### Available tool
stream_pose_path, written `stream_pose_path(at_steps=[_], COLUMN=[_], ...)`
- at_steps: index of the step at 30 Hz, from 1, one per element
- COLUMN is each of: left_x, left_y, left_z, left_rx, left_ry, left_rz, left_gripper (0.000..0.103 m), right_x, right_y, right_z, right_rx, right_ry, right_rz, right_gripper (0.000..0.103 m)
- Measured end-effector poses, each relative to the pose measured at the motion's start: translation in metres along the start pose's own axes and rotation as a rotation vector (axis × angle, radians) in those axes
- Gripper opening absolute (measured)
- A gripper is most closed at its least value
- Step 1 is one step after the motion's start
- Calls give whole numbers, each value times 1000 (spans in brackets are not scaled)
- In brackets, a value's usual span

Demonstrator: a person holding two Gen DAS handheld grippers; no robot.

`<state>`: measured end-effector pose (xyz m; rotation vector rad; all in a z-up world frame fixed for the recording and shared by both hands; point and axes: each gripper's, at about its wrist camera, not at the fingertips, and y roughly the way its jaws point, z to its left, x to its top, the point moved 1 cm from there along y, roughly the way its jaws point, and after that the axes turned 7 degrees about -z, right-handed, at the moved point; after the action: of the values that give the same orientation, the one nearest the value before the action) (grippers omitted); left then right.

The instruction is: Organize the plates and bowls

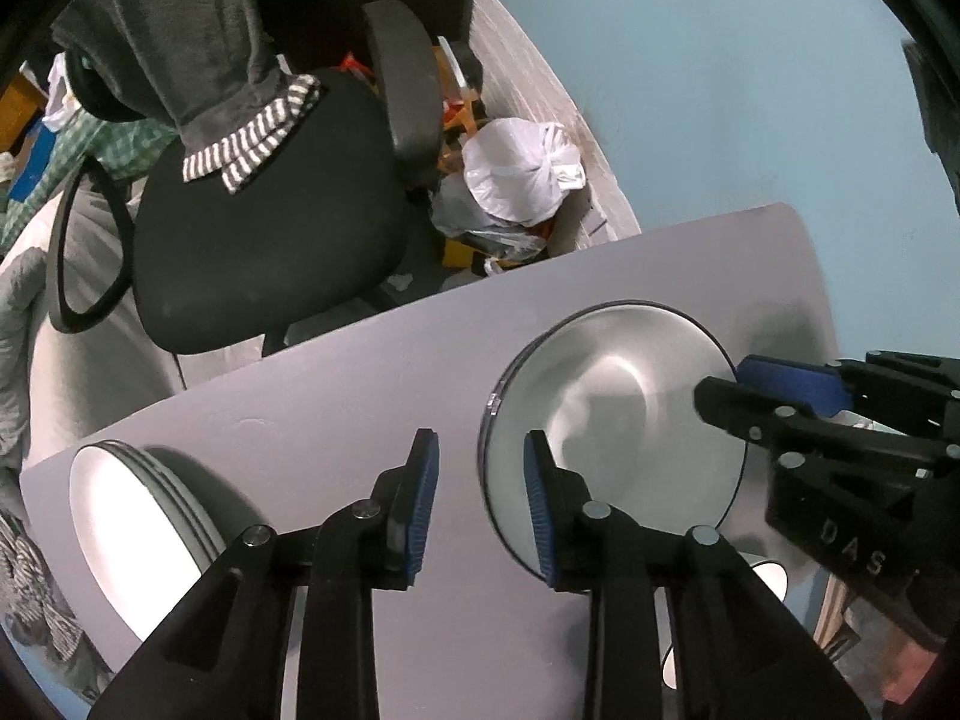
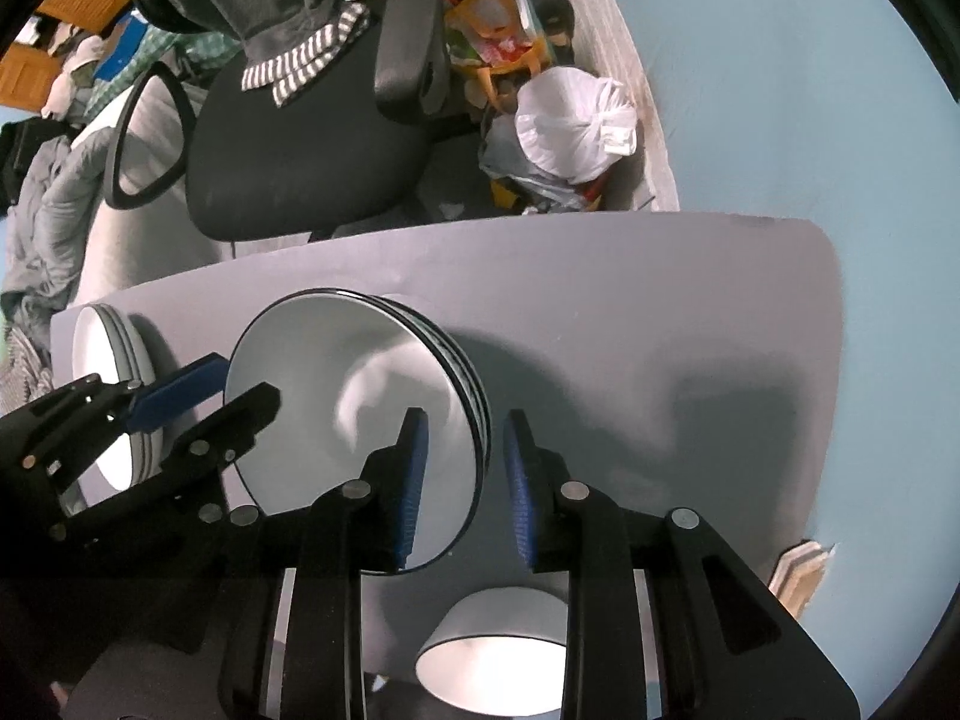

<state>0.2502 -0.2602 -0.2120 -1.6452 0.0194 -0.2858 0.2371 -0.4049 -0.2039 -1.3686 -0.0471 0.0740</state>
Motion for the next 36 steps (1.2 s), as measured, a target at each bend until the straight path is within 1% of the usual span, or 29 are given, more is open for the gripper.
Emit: stream_pose_path(at_steps=[2,5,7,8,9,10,11,14,15,16,18,20,24,36], left_x=[-1,-2,-3,-4,-6,-6,-7,-9,-10,-11,-13,-15,-20,-38], left_y=[-5,-15,-24,-31,-37,-40,-46,-57,-61,-65,-73,-79,-93,-122], left_z=[1,3,4,4,4,4,4,2,2,2,1,2,4,1], left_rx=[4,22,29,31,35,37,42,54,60,63,65,67,85,16], left_ry=[-9,-11,-10,-8,-6,-3,3,24,31,36,43,42,46,44], left_rz=[-13,-35,-46,-58,-70,-80,-94,-115,-121,-125,-142,-155,-184,-205], left_gripper=[39,45,48,52,54,57,60,61,62,63,65,69,69,70], right_x=[-1,-4,-6,-7,-8,-9,-11,-15,-15,-17,-20,-22,-28,-55], right_y=[-3,-10,-15,-19,-21,-25,-28,-39,-42,-47,-55,-63,-77,-109], right_z=[0,1,1,1,2,2,3,4,4,5,8,11,16,21], right_rx=[-9,-32,-50,-58,-63,-67,-71,-71,-70,-72,-78,-79,-83,-93], right_ry=[-2,-14,-22,-26,-29,-30,-32,-30,-30,-30,-33,-35,-31,-5], right_rz=[-11,-34,-54,-67,-77,-87,-96,-117,-125,-138,-159,-176,-207,-268], right_gripper=[25,28,35,37,41,44,44,48,52,53,54,54,55,56])
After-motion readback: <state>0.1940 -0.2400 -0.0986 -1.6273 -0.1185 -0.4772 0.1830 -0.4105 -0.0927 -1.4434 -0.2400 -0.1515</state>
